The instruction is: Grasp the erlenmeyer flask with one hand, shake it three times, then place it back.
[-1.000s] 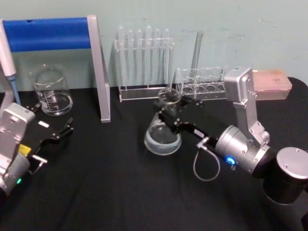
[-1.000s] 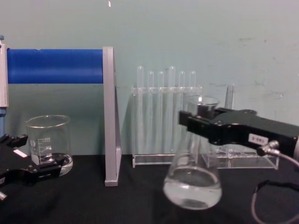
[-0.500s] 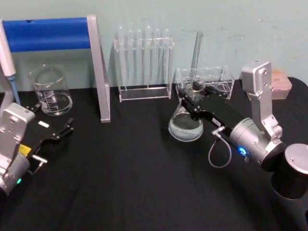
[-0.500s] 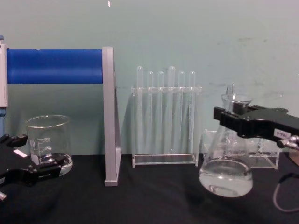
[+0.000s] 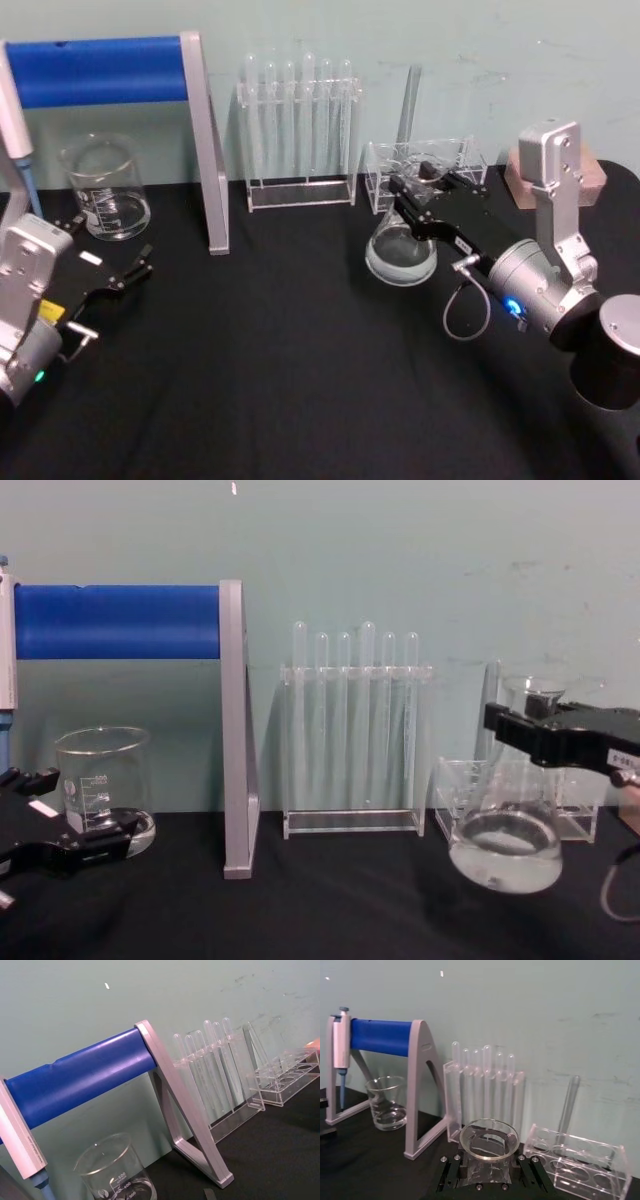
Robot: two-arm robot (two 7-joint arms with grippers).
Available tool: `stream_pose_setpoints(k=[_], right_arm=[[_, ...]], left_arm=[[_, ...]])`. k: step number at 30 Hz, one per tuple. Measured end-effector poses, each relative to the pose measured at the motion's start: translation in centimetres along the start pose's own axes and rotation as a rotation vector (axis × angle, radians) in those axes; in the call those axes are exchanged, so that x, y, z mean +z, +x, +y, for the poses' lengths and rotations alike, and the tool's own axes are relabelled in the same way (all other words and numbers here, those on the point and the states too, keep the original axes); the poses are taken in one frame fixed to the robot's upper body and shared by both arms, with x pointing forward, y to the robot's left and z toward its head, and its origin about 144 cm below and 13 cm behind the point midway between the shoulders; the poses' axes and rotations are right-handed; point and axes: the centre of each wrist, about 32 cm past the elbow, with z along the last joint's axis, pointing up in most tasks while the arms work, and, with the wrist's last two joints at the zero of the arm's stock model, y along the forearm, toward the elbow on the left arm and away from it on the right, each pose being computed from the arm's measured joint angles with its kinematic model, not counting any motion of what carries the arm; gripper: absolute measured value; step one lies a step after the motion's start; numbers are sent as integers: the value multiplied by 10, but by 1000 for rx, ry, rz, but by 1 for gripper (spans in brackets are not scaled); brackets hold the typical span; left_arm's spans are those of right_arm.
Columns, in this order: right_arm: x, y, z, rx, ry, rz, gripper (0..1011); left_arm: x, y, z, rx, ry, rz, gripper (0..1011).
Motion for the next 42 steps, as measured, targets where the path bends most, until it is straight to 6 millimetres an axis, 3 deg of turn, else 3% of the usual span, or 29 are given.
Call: stream_pose_setpoints(k=[16, 42], right_arm=[[1, -37, -2, 252, -23, -15, 450], [2, -60, -12, 583, -5, -19, 450]], left_arm=[[0, 0, 0, 0, 0, 0, 1001], [0, 0, 0, 0, 0, 0, 1001]])
